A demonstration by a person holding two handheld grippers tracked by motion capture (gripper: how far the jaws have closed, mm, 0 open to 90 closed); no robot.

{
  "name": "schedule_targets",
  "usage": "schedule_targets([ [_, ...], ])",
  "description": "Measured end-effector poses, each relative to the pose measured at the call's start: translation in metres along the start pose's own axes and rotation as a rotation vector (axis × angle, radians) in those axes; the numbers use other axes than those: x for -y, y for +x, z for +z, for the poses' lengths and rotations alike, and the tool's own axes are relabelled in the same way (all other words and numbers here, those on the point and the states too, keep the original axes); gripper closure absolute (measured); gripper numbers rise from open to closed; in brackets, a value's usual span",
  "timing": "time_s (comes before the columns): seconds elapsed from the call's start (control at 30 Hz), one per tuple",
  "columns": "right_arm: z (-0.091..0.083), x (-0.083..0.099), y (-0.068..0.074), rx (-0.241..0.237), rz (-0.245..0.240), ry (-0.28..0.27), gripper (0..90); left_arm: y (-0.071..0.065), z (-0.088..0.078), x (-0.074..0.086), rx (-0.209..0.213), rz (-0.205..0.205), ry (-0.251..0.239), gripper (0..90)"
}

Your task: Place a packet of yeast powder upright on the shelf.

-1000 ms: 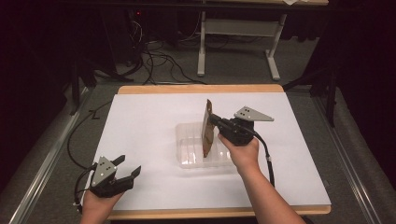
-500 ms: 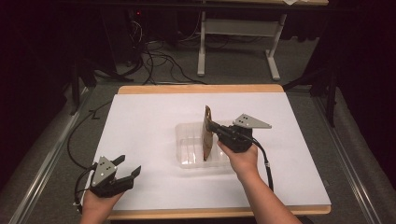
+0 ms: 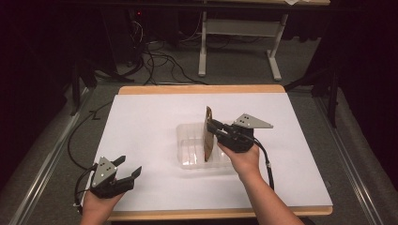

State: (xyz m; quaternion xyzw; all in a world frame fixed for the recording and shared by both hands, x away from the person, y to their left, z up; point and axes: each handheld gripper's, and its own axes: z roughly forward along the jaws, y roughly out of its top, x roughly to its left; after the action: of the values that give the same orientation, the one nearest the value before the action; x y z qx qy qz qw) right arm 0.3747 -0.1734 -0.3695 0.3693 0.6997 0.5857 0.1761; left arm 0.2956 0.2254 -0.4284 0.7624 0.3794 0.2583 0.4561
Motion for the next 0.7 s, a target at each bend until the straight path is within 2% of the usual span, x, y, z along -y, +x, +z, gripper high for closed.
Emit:
schedule_targets([
  [0.03, 0.000, -0.003, 0.001, 0.006, -0.001, -0.007, 64.0, 0.000, 0.000, 0.000, 0.001, 0.000, 0.000, 30.8],
  [0.17, -0.001, -0.007, 0.004, 0.017, -0.014, -0.006, 54.3, 0.000, 0.000, 0.000, 0.000, 0.000, 0.000, 30.8],
  [0.2, -0.001, -0.007, 0.004, 0.017, -0.014, -0.006, 54.3, 0.000, 0.000, 0.000, 0.000, 0.000, 0.000, 30.8],
  [0.3, 0.000, -0.009, 0.008, 0.031, -0.038, -0.011, 41.7, 0.000, 0.000, 0.000, 0.000, 0.000, 0.000, 30.8],
  [0.37, -0.001, -0.009, 0.008, 0.038, -0.043, -0.010, 39.5, 0.000, 0.000, 0.000, 0.001, 0.000, 0.000, 30.8],
  [0.4, 0.000, -0.009, 0.010, 0.040, -0.052, -0.010, 32.4, 0.000, 0.000, 0.000, 0.002, 0.001, 0.002, 30.9],
  [0.53, 0.000, -0.009, 0.012, 0.047, -0.056, -0.022, 18.5, 0.000, 0.000, 0.000, 0.003, 0.002, 0.003, 30.8],
  [0.57, 0.000, -0.010, 0.013, 0.056, -0.058, -0.023, 16.0, 0.000, 0.000, 0.000, 0.002, 0.002, 0.003, 30.8],
  [0.7, 0.000, -0.011, 0.013, 0.044, -0.050, -0.018, 15.1, 0.000, 0.000, 0.000, 0.003, 0.004, 0.005, 30.8],
])
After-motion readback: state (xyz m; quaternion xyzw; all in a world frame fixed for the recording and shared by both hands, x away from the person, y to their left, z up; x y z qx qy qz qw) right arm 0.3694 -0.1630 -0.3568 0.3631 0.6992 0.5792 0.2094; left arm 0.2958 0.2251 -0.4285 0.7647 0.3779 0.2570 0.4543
